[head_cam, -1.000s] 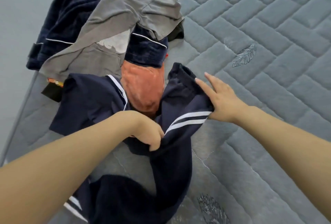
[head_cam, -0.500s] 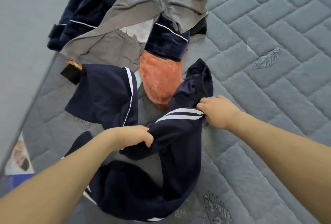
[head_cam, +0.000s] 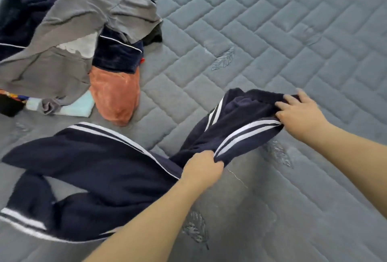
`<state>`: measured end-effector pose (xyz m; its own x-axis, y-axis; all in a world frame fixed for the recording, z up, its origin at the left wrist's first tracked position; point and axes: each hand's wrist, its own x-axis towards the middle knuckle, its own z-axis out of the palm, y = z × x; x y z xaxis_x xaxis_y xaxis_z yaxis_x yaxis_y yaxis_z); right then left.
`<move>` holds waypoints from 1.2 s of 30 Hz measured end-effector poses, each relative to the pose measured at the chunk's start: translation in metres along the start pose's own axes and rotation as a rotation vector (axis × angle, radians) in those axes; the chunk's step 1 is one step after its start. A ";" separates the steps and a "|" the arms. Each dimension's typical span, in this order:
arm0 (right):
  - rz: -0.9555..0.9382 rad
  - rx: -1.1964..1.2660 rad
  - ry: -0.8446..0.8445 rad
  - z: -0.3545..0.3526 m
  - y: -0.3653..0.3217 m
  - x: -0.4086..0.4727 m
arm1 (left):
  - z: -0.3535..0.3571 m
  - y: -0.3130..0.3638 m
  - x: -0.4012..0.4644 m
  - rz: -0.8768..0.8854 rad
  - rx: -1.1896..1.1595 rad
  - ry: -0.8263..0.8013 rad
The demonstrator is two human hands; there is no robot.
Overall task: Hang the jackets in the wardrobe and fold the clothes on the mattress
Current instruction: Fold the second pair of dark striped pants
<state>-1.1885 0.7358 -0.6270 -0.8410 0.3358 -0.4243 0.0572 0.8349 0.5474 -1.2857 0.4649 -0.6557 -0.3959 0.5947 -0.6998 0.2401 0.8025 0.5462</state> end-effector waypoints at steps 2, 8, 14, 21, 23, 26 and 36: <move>0.153 -0.076 -0.303 0.041 0.018 -0.046 | 0.061 0.032 -0.004 0.049 0.066 -0.101; 0.161 0.455 -1.011 0.128 0.003 -0.148 | 0.146 0.075 -0.010 -0.030 0.482 -0.705; 0.564 0.888 -0.485 0.144 -0.004 -0.119 | 0.071 0.043 0.047 0.055 0.519 0.056; 0.228 0.578 -0.270 0.145 -0.033 -0.077 | 0.096 0.016 0.046 0.055 0.687 -0.086; 0.077 0.478 -0.317 0.143 -0.035 -0.073 | 0.106 0.010 0.040 0.101 0.792 0.099; 0.059 0.541 -0.383 0.129 -0.027 -0.074 | 0.097 -0.003 0.042 0.029 0.796 0.204; 0.310 0.387 -0.417 0.207 0.112 -0.135 | 0.062 0.078 0.084 -0.161 0.602 0.227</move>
<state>-0.9574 0.8743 -0.6584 -0.4792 0.6626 -0.5756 0.5191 0.7428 0.4228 -1.2455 0.5801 -0.7006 -0.6295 0.4930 -0.6006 0.5894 0.8066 0.0444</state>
